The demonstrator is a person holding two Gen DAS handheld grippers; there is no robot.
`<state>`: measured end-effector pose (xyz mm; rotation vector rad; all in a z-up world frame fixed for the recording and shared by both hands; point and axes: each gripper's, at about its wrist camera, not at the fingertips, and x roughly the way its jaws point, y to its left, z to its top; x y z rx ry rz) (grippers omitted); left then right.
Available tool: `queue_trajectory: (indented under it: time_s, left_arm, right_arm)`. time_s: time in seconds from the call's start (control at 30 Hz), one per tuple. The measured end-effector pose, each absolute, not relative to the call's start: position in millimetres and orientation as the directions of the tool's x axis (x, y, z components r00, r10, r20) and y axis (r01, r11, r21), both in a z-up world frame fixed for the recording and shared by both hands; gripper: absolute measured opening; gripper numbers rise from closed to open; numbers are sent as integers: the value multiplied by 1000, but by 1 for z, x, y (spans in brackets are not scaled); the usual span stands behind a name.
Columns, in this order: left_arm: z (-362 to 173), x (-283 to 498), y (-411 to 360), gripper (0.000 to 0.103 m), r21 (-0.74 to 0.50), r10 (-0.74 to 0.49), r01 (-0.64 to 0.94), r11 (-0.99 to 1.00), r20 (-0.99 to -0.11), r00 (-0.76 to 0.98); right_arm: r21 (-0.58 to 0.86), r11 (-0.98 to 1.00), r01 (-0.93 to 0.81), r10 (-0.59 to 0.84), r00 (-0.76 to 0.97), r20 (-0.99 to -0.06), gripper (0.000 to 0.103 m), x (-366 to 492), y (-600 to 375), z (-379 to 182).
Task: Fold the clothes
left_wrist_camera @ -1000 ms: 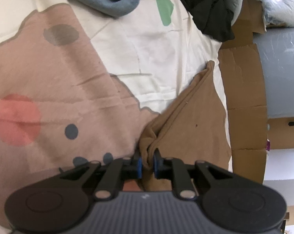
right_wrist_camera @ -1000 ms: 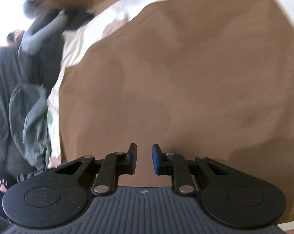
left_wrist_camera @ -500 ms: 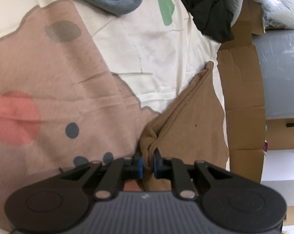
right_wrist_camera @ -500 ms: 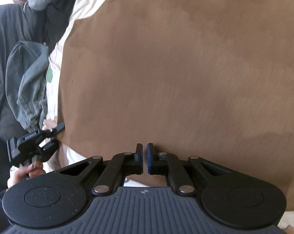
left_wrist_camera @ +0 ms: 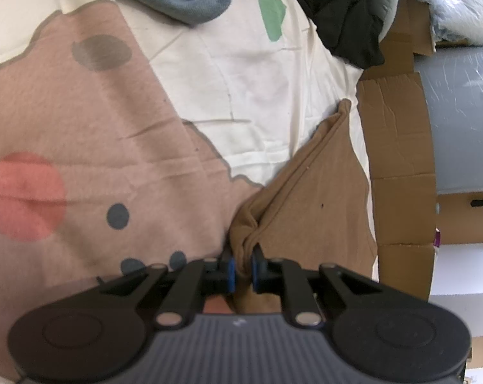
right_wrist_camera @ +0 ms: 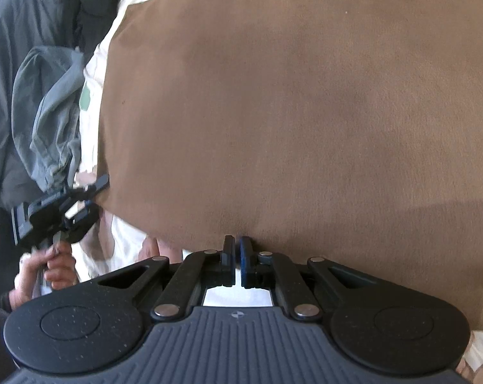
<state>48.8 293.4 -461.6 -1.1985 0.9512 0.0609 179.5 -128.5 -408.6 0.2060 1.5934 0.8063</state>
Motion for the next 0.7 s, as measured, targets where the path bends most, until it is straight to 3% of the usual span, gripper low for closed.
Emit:
queue_trajectory:
  time_s: [0.7]
  left_arm:
    - [-457,51,293,12,-750,-430,-500,433,-660,616]
  right_arm:
    - [532,762,-369,573,2,-820,6,269,-105,-414]
